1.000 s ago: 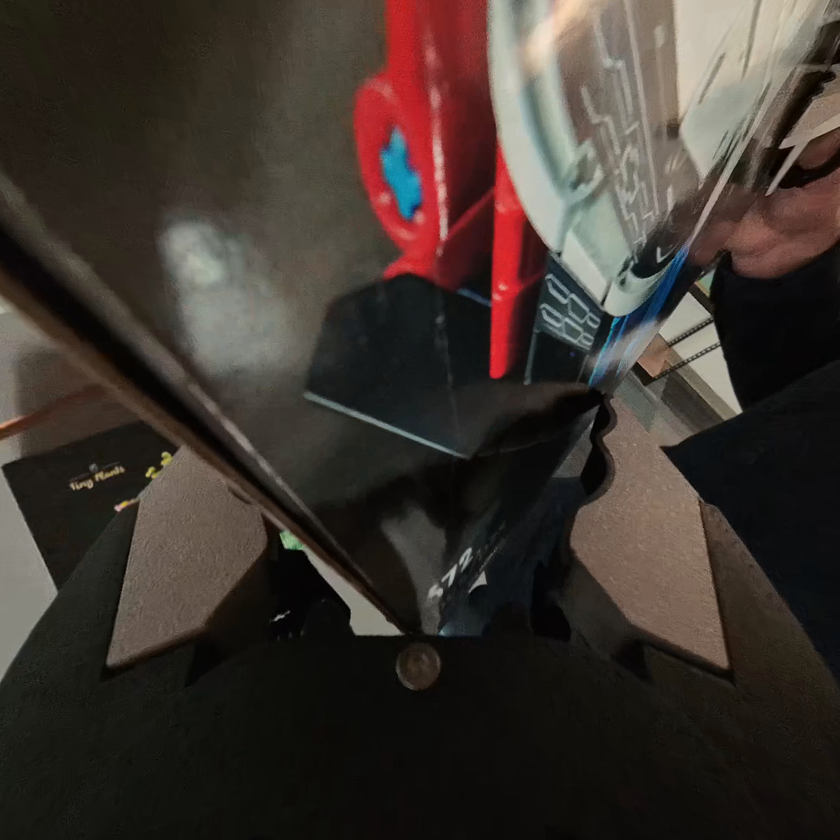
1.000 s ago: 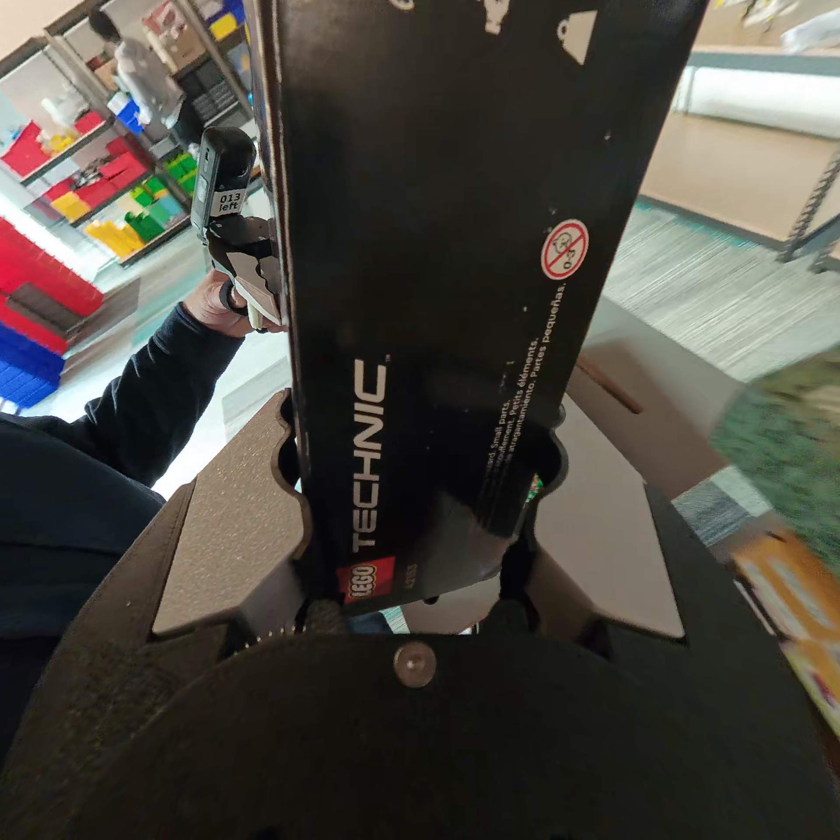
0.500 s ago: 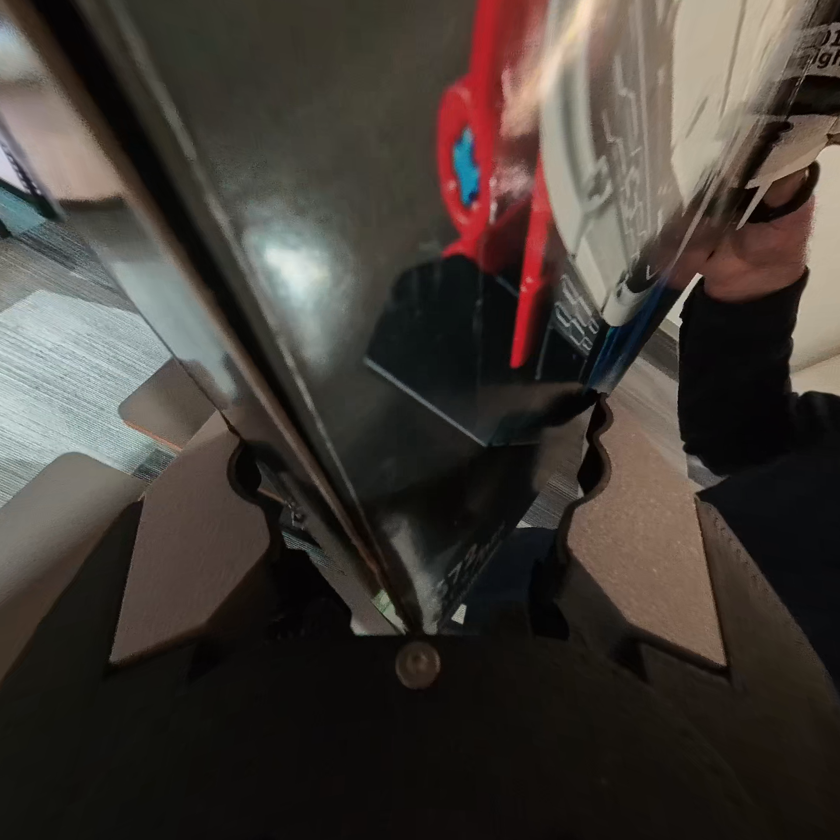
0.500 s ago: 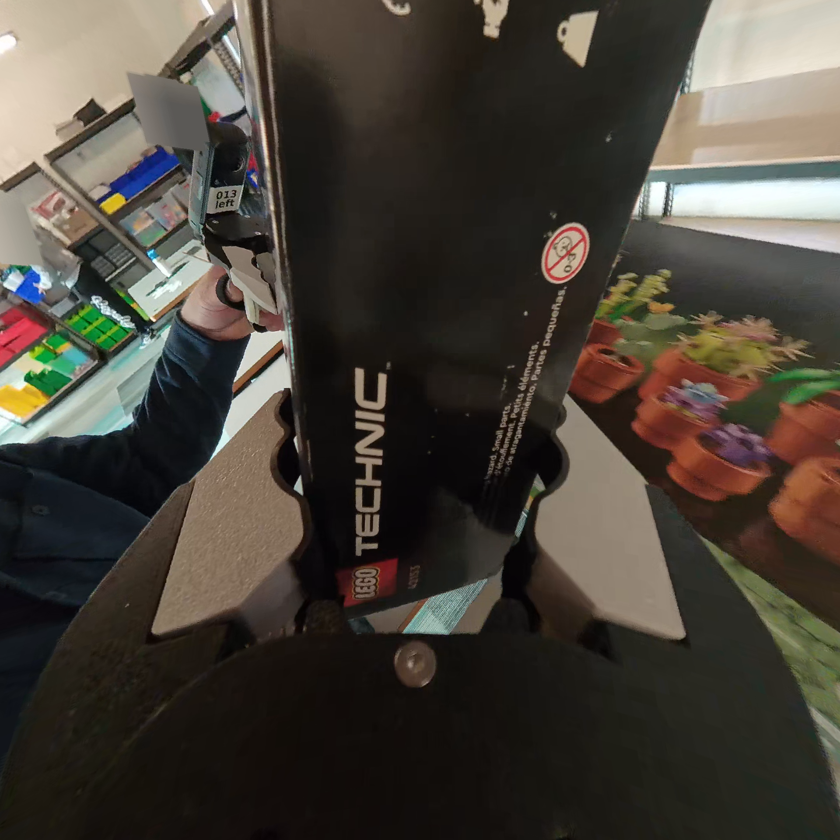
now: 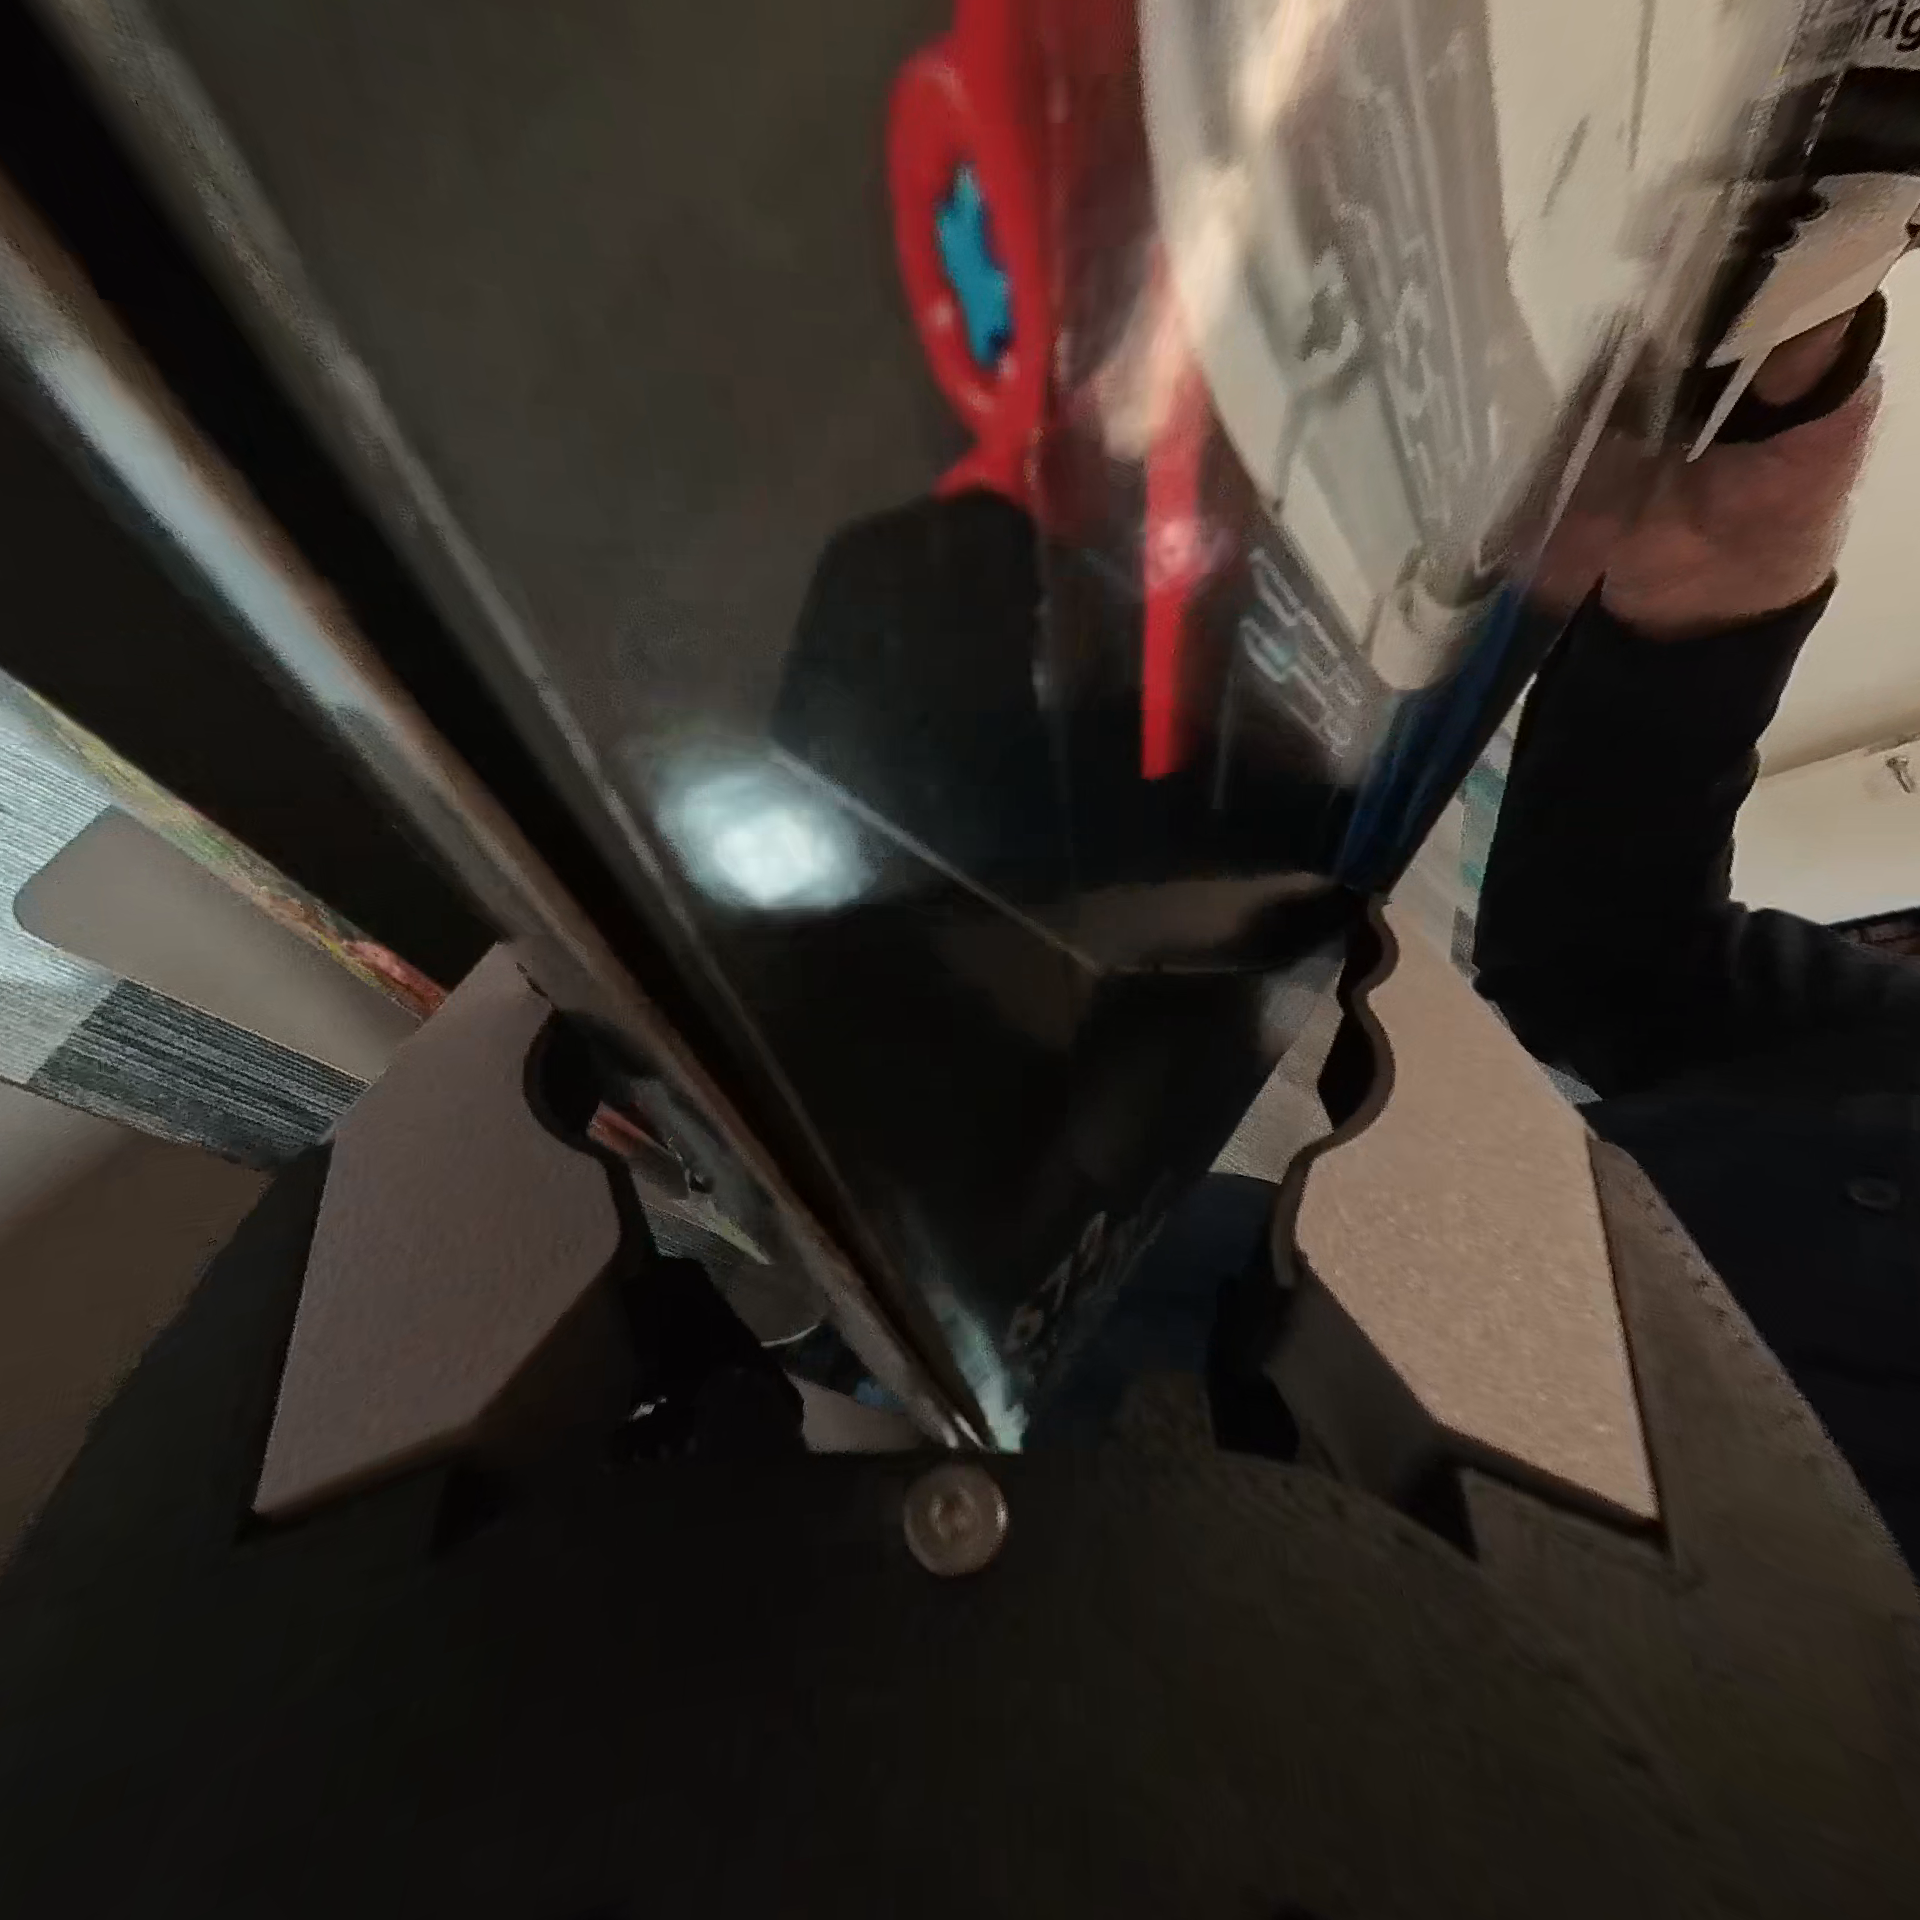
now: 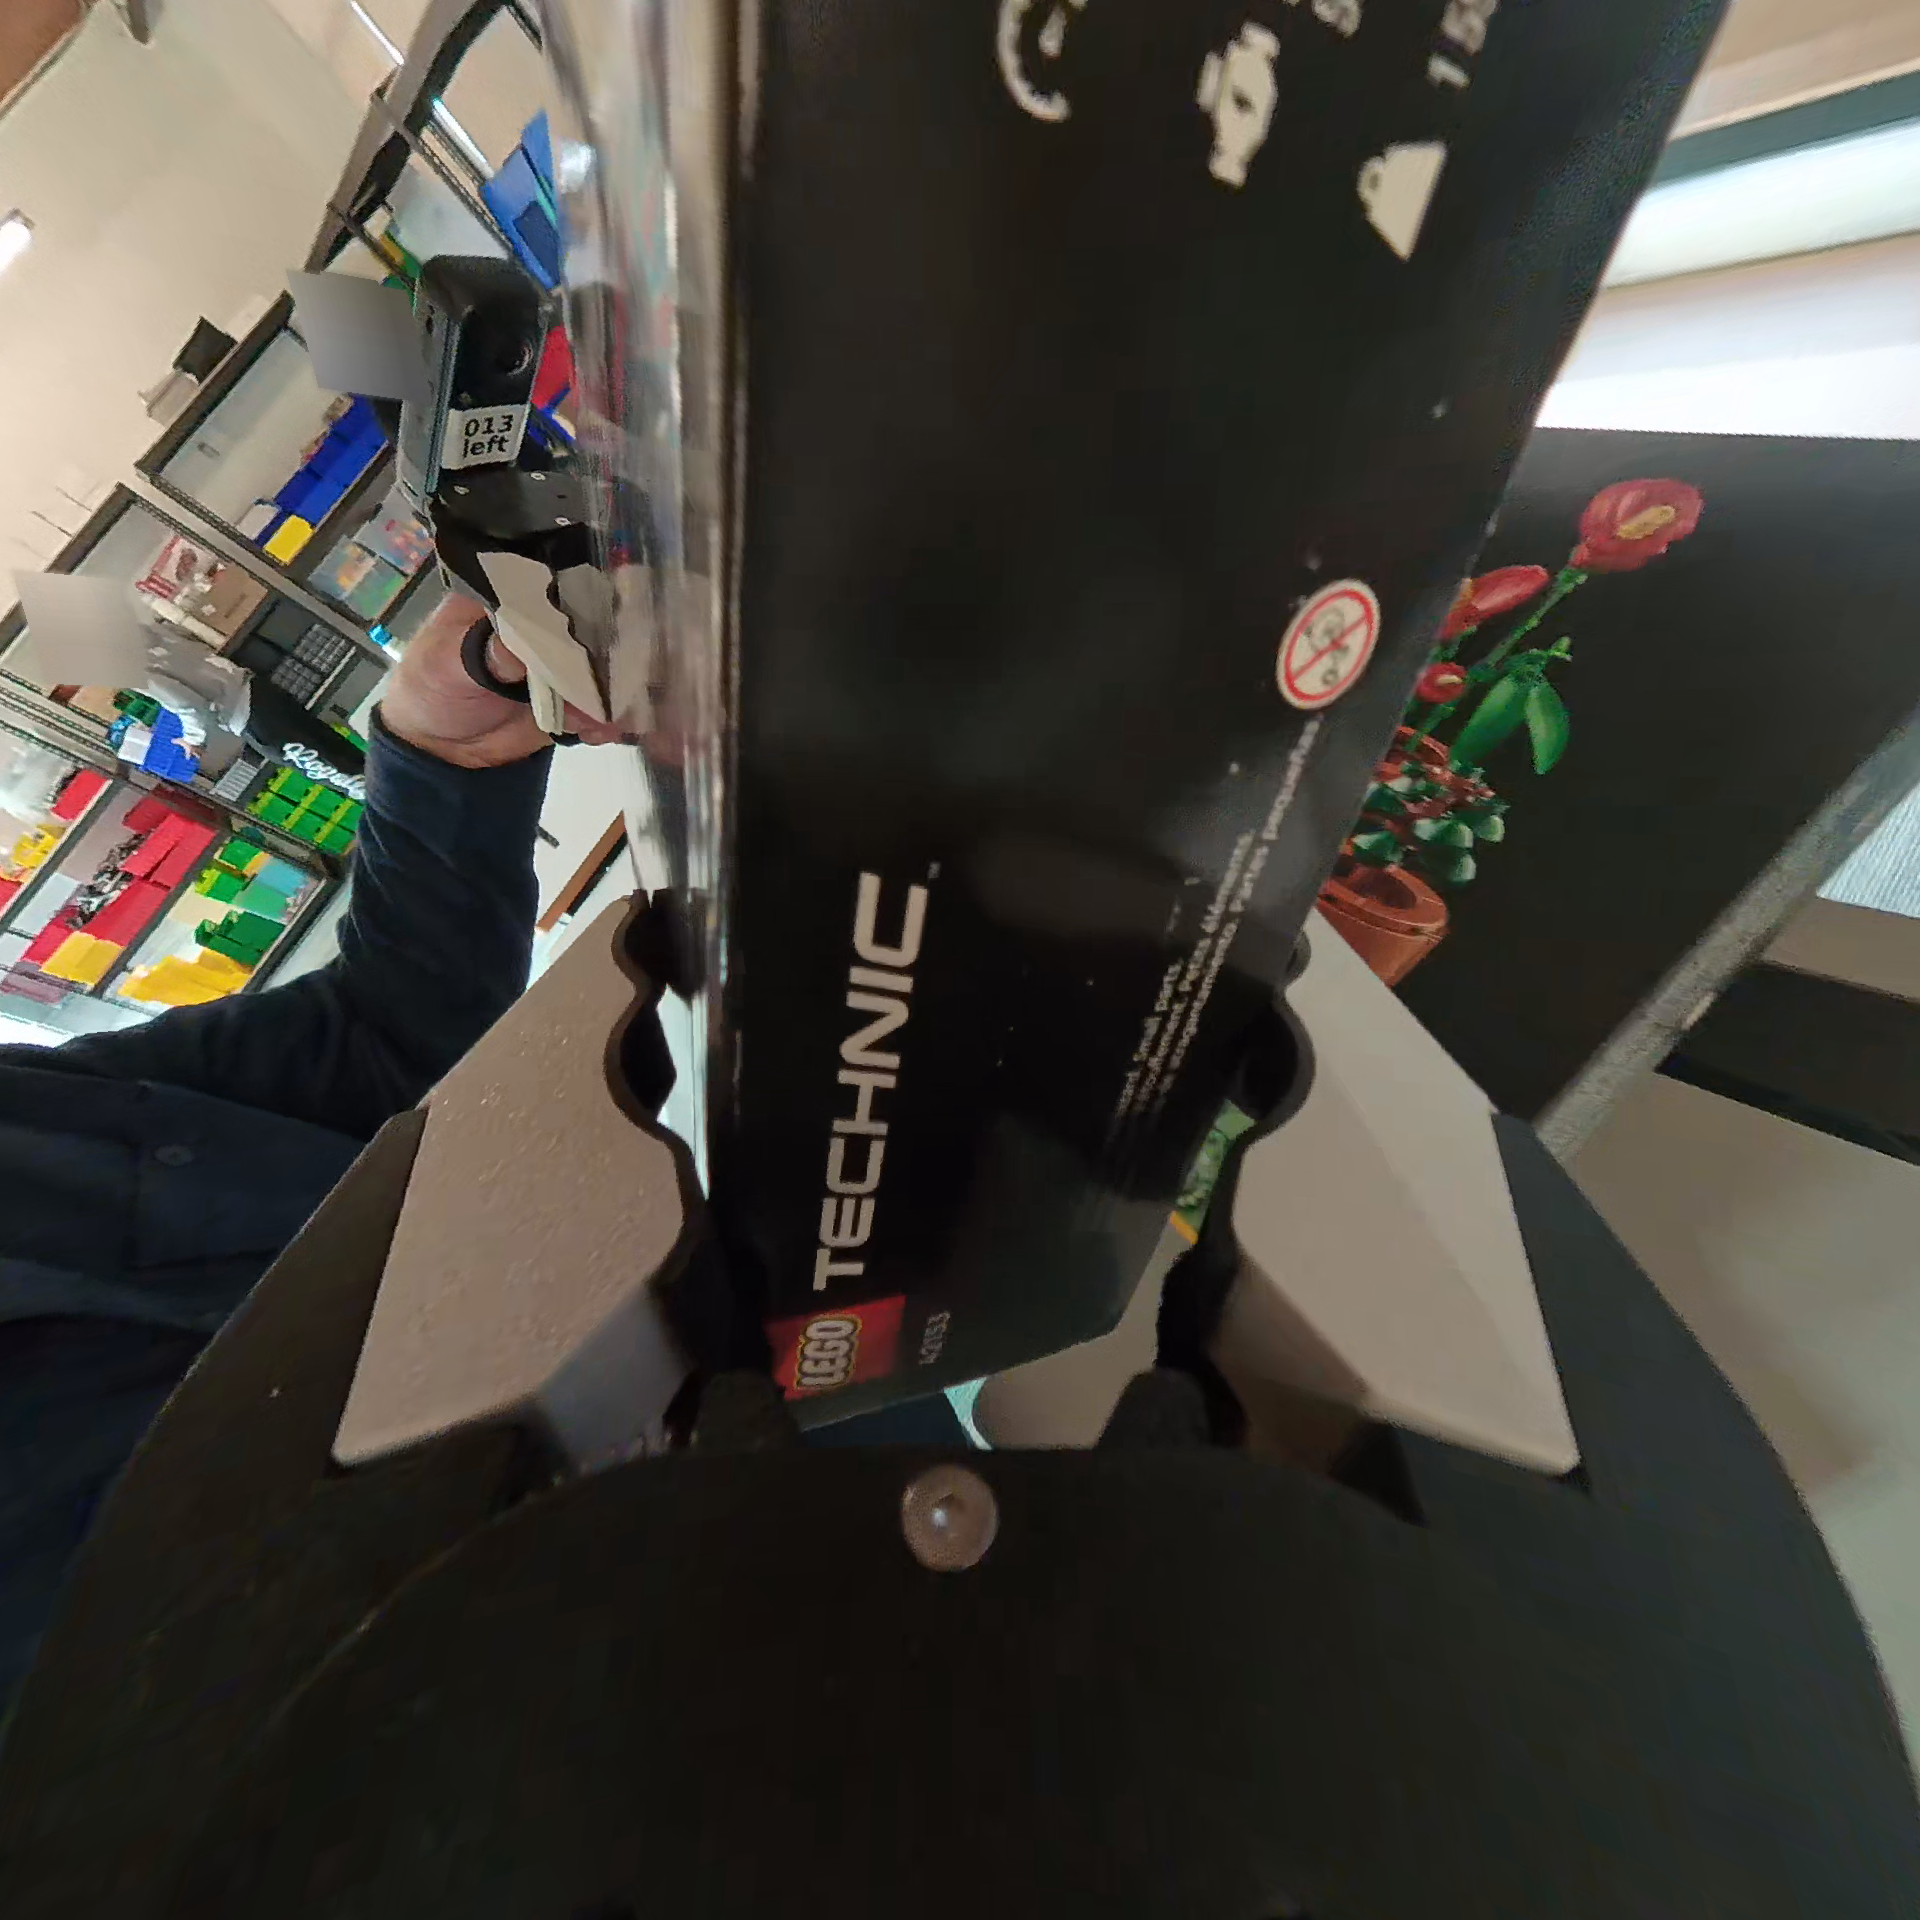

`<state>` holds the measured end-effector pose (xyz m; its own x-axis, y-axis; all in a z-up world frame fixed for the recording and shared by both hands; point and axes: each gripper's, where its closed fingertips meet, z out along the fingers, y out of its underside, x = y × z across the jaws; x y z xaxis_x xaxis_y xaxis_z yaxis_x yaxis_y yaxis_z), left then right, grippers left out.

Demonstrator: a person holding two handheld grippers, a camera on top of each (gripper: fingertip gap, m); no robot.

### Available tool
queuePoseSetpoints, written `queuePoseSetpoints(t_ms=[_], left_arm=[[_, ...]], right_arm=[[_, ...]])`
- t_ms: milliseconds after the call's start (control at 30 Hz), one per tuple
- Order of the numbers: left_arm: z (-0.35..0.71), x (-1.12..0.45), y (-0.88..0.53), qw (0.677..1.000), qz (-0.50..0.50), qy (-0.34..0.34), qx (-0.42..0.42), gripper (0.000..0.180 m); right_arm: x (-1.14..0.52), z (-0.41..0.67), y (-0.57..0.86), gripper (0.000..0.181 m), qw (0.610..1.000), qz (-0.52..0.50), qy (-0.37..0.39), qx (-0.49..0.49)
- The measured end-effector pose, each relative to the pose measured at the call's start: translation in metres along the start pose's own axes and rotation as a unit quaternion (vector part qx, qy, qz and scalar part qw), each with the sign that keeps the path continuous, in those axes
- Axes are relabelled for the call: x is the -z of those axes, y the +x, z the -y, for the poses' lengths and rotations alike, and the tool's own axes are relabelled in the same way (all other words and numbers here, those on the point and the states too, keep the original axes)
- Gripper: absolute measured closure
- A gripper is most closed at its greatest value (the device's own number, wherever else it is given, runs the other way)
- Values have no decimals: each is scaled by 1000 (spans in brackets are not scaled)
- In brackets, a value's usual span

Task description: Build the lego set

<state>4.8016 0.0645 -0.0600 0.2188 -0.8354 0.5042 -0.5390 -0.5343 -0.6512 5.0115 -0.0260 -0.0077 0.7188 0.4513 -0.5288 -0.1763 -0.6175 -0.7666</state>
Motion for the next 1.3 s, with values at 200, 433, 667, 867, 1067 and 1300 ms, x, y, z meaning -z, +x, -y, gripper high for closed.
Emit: queuePoseSetpoints(t_ms=[200, 433, 667, 867, 1067, 1300], left_arm=[[-9, -19, -5, 999, -3, -32, 19, 43], [-10, -27, 0, 999, -24, -21, 37, 46], [-14, -25, 6, 999, -29, -21, 19, 46], [-19, -22, 6, 999, -36, -17, 9, 49], [-23, -14, 0, 998, -52, -28, 7, 67], [-25, -12, -4, 998, -60, -30, 1, 69]], right_arm=[[-19, -27, 54, 39, 995, -51, -83, -11], [-31, -47, 82, 25, 990, 1, -110, -83], [-28, -51, 85, 24, 983, 31, -154, -92], [-28, -50, 86, 25, 980, 37, -171, -91], [-24, -52, 89, 25, 972, 34, -211, -97], [-17, -50, 88, 27, 953, 31, -289, -88]])
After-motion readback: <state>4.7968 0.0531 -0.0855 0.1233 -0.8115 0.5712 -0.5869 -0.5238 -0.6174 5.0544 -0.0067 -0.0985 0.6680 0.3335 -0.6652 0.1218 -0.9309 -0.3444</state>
